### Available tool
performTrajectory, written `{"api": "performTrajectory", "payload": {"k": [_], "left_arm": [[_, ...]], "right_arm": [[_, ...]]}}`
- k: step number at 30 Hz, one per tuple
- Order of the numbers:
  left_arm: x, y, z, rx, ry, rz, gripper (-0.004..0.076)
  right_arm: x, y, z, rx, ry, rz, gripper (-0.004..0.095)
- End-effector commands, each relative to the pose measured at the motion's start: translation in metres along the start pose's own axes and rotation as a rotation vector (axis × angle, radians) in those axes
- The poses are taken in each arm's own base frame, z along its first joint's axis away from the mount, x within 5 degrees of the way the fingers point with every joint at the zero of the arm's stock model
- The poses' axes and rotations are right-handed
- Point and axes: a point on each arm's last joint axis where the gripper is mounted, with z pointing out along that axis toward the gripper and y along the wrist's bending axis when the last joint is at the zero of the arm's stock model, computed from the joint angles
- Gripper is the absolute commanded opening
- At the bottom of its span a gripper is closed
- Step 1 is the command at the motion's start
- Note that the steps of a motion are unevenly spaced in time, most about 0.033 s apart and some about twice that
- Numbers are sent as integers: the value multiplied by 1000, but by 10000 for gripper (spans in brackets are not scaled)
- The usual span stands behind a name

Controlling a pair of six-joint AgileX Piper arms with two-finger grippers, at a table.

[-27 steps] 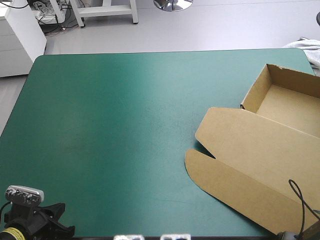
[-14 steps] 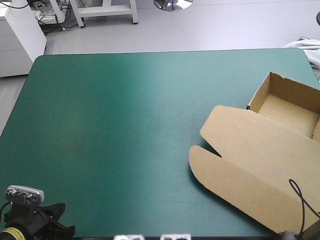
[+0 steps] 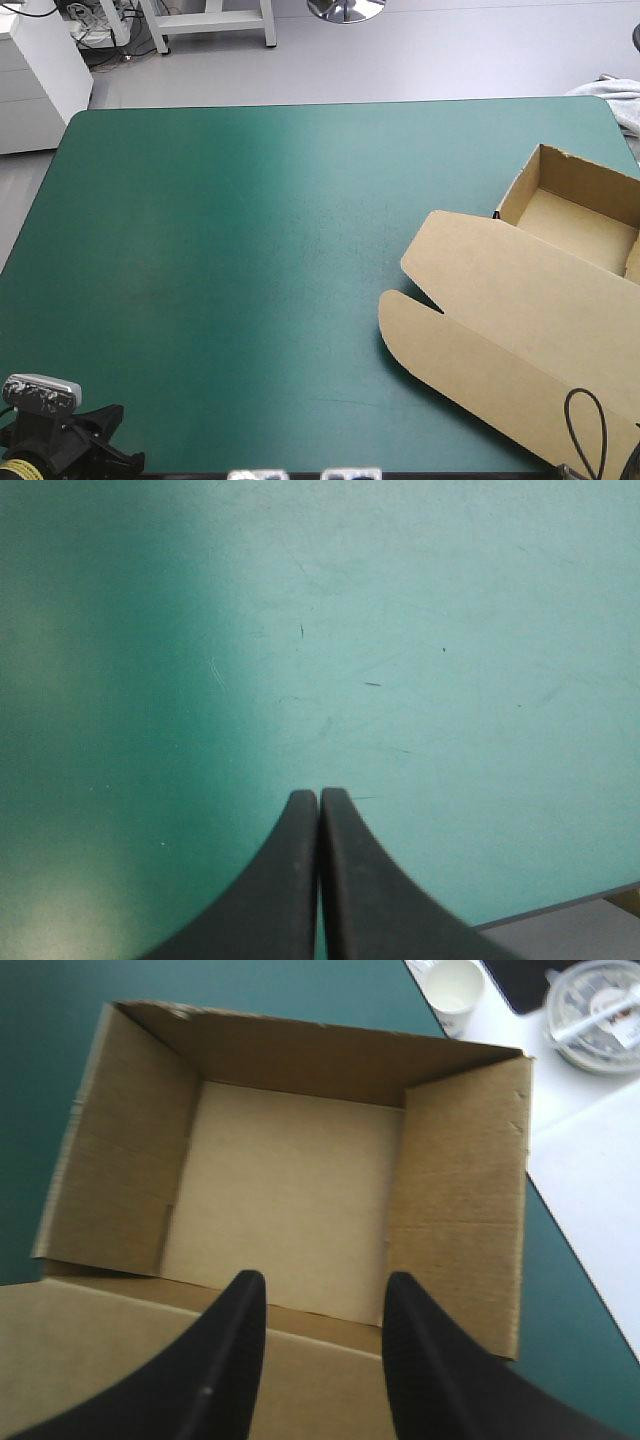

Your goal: Fold the box

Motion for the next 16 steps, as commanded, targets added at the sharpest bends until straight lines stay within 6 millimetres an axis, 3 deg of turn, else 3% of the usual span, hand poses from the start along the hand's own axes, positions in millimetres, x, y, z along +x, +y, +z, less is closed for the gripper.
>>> {"api": "performTrajectory", "payload": {"k": [1, 8, 16], "left_arm": [[-7, -1, -6, 8, -75, 21, -10], [0, 0, -2, 8, -83, 43, -10], [9, 0, 5, 14, -87, 40, -10]], "right_arm": [[14, 25, -60, -82, -188, -31, 317], [80, 62, -94, -169, -214, -257, 193], [163, 68, -86, -305, -117, -401, 118]]}}
